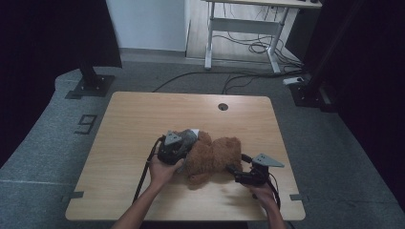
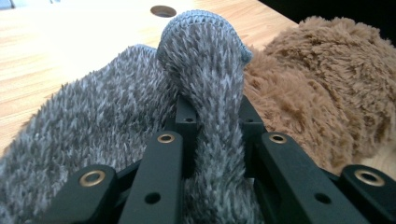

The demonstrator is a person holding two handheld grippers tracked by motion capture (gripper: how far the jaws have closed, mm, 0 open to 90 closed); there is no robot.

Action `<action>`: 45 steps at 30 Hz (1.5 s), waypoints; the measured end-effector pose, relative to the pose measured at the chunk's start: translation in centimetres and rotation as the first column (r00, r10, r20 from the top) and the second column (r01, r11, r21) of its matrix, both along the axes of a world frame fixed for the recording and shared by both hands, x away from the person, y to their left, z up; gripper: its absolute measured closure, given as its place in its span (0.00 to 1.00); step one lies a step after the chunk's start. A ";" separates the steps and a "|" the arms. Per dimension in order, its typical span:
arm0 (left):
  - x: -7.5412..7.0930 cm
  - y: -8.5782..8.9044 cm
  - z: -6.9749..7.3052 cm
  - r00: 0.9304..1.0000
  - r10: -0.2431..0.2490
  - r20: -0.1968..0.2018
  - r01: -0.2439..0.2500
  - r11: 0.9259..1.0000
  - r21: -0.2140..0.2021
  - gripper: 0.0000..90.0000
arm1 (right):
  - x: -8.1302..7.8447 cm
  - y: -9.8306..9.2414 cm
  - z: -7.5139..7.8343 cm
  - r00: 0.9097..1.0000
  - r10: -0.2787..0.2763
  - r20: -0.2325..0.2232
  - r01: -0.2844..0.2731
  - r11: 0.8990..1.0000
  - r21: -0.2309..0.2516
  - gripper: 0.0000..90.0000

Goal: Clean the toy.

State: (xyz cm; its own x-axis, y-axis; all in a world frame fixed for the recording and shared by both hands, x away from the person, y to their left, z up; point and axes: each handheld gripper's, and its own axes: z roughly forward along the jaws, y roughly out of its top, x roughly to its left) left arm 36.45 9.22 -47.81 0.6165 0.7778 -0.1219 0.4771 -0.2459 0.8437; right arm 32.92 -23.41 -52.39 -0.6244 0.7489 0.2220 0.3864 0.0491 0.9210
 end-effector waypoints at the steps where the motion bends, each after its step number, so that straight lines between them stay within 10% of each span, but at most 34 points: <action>1: -0.3 0.0 -0.1 1.000 -0.002 0.007 0.002 1.000 -0.004 0.85 | -0.1 -0.1 0.5 1.000 -0.010 0.000 0.010 1.000 0.007 0.12; 6: -1.9 0.1 -0.7 0.999 -0.005 0.042 0.006 1.000 -0.029 0.85 | 0.9 0.9 1.6 0.999 -0.040 -0.006 0.040 0.999 -0.014 0.05; 13: -2.7 0.5 -1.1 0.999 -0.022 0.043 0.024 0.998 -0.060 0.85 | 2.4 2.2 -0.2 0.989 -0.027 -0.145 0.019 0.998 -0.057 0.00; 20: -3.2 0.1 0.9 0.998 -0.013 0.057 0.016 0.998 -0.062 0.85 | 1.5 2.0 -0.9 0.993 -0.002 -0.122 -0.004 0.999 -0.051 0.29; 29: -2.4 -6.8 5.2 0.987 -0.123 0.100 0.131 0.988 -0.076 0.85 | 0.6 2.2 -1.2 0.998 -0.009 -0.059 0.004 0.997 -0.083 0.37; 36: -1.1 -14.7 3.8 0.977 -0.211 0.020 0.210 0.977 0.040 0.84 | 0.1 2.3 -1.3 0.999 -0.015 -0.030 0.012 0.995 -0.102 0.38; 45: -0.7 -14.0 1.7 0.982 -0.188 -0.012 0.188 0.981 0.055 0.86 | -0.2 2.7 -1.4 1.000 -0.023 0.001 0.023 0.989 -0.149 0.40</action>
State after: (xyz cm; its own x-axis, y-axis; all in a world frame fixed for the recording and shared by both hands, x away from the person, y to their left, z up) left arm 35.70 -4.82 -46.15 0.7516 0.6540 -0.0859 0.4233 -0.3783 0.8232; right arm 32.71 -20.71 -53.76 -0.6063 0.7879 0.1076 0.3900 0.1767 0.9037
